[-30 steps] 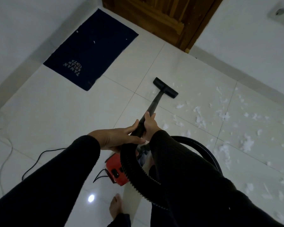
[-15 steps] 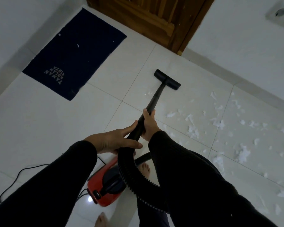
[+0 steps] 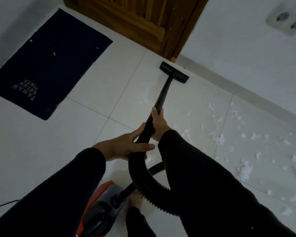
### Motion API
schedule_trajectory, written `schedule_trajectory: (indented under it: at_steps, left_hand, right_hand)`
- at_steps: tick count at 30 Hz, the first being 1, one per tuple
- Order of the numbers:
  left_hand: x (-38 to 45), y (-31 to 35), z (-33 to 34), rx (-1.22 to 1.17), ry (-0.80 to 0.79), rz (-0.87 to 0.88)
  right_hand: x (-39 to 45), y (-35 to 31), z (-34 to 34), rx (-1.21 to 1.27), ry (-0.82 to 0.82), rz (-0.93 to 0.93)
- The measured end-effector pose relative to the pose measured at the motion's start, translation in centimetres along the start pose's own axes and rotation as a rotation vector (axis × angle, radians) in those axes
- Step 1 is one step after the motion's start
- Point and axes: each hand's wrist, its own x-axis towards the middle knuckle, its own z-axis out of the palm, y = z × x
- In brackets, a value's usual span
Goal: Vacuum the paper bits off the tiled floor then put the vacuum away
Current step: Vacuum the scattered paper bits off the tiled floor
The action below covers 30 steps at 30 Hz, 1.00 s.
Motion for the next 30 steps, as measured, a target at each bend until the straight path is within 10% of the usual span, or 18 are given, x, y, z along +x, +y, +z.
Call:
schedule_trajectory:
  at_steps: [30]
  left_hand:
    - [1.2,-2.2,6.3,-0.017,-0.138,0.023]
  right_hand:
    - [-2.5,3.1,-6.4,0.281,0.096,0.004]
